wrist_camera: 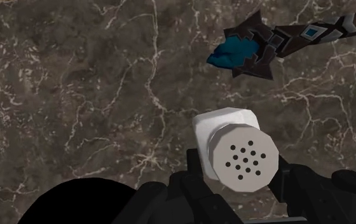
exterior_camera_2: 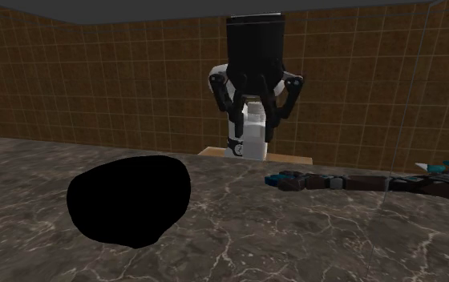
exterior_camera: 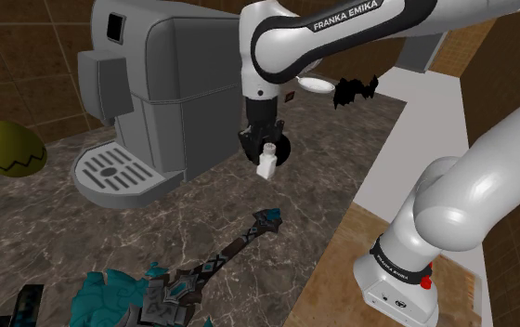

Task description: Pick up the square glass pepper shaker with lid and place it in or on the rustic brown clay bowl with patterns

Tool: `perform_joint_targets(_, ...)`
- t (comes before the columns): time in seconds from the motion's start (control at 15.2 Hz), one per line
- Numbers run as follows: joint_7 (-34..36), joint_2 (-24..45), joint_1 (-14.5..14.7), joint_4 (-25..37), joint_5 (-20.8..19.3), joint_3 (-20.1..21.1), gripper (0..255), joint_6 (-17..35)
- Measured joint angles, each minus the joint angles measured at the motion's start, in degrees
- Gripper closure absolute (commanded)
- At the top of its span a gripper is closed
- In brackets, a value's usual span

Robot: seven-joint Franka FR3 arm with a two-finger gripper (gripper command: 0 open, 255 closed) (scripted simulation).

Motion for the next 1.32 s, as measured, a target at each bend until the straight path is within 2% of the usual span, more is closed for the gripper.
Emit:
perform_joint_targets(0.99, 0.14, -2.91, -0.08, 8.68, 0.0, -0.52, 255, -11.57)
perform_joint_targets(1.32, -4.35, 0.81, -2.48, 12.87, -2.3, -3.58, 255, -12.26)
